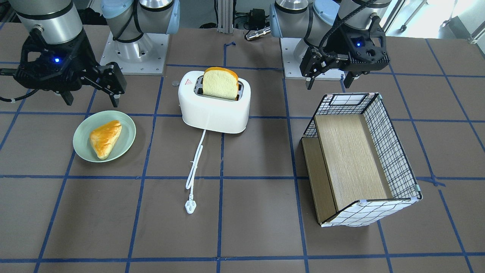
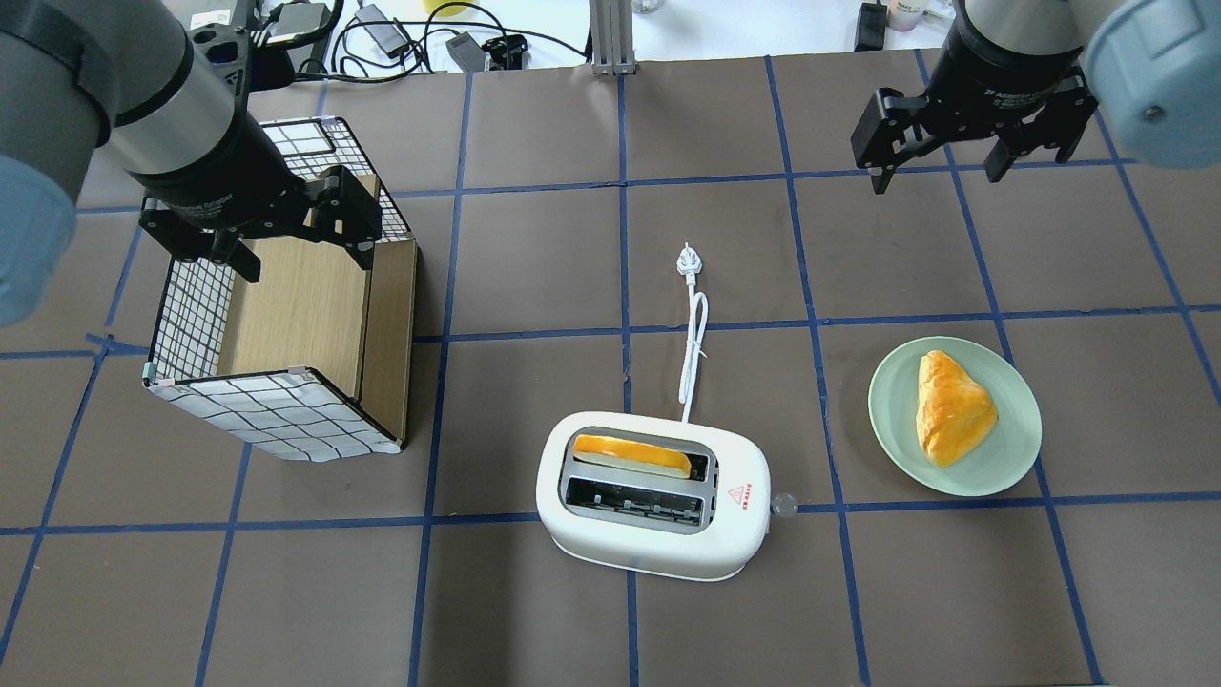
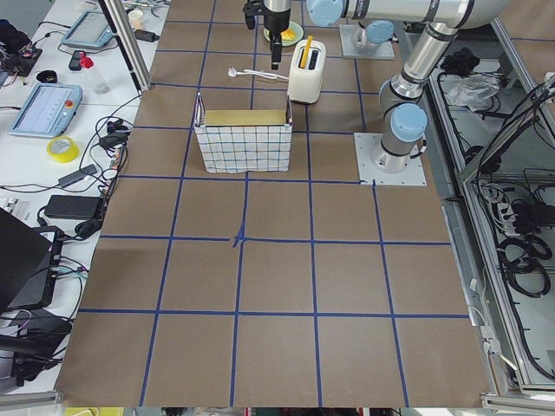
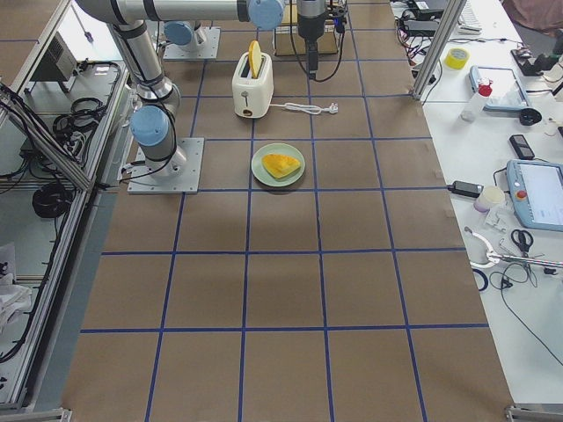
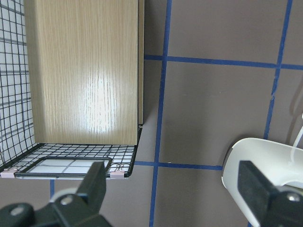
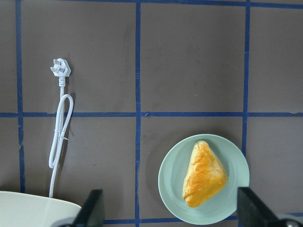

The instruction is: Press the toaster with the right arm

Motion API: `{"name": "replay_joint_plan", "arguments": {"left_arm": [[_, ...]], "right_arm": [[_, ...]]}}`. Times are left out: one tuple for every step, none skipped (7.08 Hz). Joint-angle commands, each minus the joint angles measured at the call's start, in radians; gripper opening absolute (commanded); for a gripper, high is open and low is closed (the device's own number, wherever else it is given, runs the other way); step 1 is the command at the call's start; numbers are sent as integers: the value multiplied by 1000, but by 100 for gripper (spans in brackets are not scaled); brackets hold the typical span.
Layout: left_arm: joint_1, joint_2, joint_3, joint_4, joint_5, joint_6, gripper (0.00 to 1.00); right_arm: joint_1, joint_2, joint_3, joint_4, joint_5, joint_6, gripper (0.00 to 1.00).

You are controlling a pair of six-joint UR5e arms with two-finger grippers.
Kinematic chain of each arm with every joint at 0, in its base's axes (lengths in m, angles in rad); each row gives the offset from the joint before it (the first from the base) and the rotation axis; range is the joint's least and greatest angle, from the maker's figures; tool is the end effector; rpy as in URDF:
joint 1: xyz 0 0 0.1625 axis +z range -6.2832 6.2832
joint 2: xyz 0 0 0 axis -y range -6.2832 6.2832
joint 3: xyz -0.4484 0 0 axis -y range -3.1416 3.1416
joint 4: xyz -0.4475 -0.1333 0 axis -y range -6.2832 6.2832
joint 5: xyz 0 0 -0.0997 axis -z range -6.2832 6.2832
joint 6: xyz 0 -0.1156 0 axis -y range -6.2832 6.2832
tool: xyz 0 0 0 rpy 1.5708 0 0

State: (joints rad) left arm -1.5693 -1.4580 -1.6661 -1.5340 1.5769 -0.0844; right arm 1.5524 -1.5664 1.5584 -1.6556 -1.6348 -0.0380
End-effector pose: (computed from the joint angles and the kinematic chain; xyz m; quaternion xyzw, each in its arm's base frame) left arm -0.1318 -0.5030 0.5059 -0.0430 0.9987 -0.0272 0.0019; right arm 0.1156 -0.5616 0.5088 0.0083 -0.9984 0.0454 0.0333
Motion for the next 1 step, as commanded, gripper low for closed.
{"name": "replay_joint_plan", "arguments": {"left_arm": [[0, 1, 0, 0, 0, 0, 100]], "right_arm": [[0, 0, 0, -1, 1, 0, 100]]}}
